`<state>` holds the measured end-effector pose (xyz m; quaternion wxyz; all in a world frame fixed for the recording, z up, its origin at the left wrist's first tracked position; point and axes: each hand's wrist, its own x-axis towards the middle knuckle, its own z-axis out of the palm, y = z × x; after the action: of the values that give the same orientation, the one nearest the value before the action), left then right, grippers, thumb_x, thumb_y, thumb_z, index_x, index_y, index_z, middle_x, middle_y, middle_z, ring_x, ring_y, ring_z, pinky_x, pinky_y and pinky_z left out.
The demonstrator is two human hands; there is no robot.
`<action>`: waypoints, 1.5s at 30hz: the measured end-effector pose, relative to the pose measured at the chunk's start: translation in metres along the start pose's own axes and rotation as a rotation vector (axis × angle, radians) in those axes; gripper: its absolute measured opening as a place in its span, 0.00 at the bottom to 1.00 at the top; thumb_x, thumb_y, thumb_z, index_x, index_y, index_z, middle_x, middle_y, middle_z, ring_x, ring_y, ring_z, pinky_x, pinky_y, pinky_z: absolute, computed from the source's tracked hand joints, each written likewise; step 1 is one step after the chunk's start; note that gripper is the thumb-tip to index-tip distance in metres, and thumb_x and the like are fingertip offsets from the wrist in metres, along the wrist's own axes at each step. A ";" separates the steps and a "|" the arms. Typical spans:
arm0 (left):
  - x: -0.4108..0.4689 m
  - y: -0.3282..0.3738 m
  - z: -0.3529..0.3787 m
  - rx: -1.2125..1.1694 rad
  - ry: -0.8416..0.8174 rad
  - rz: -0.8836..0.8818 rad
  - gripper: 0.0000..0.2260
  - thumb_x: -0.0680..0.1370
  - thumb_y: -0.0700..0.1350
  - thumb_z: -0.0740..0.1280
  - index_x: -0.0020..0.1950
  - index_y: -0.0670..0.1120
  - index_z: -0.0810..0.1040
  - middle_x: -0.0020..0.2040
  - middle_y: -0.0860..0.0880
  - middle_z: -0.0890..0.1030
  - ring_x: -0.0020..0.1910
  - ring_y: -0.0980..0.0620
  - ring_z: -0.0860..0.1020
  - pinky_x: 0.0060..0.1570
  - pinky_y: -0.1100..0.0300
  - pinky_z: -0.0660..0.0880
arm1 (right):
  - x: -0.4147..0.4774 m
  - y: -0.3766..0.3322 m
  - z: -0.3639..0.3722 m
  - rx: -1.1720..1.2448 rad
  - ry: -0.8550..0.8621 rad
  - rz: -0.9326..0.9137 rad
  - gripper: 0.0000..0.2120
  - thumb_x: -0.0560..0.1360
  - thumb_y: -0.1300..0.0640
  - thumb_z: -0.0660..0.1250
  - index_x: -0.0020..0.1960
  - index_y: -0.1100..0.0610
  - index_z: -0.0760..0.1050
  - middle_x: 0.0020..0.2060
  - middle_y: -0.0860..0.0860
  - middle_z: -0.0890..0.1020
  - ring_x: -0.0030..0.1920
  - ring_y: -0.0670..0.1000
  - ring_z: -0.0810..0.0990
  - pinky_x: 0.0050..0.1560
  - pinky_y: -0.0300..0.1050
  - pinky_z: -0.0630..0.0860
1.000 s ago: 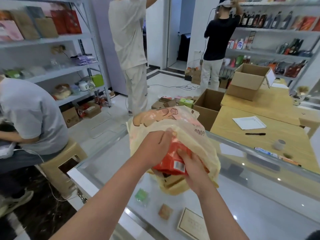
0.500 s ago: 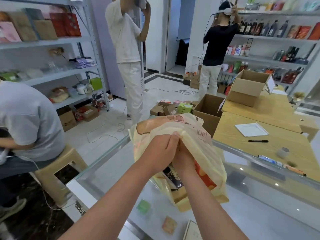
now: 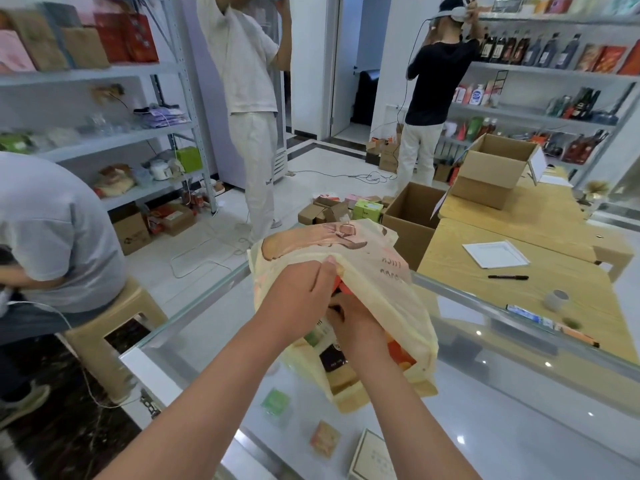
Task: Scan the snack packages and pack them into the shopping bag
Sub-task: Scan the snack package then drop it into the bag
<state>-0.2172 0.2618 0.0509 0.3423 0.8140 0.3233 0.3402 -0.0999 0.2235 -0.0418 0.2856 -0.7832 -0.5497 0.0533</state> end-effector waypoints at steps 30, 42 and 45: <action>-0.128 -0.111 0.029 0.234 0.313 -0.672 0.10 0.83 0.49 0.54 0.55 0.49 0.73 0.41 0.49 0.80 0.37 0.46 0.78 0.39 0.52 0.74 | -0.096 0.113 -0.065 0.496 0.252 0.554 0.10 0.76 0.66 0.59 0.51 0.61 0.77 0.37 0.53 0.80 0.38 0.56 0.80 0.39 0.51 0.78; -0.101 -0.081 0.020 0.128 0.495 -0.480 0.09 0.81 0.38 0.57 0.46 0.46 0.74 0.36 0.47 0.77 0.35 0.48 0.74 0.33 0.56 0.68 | -0.072 0.078 -0.082 0.560 0.293 0.548 0.14 0.74 0.69 0.57 0.47 0.57 0.79 0.36 0.57 0.82 0.35 0.57 0.82 0.32 0.43 0.76; -0.088 -0.068 0.007 0.093 0.490 -0.424 0.10 0.81 0.38 0.58 0.51 0.52 0.75 0.38 0.52 0.78 0.36 0.56 0.73 0.34 0.65 0.68 | -0.065 0.065 -0.087 0.609 0.368 0.571 0.15 0.71 0.71 0.57 0.42 0.59 0.80 0.32 0.57 0.81 0.32 0.57 0.80 0.34 0.47 0.79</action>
<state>-0.2808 0.2300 -0.0354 0.2797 0.6373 0.5736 0.4321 -0.0365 0.1168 -0.0172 0.5694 -0.7803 -0.2111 0.1492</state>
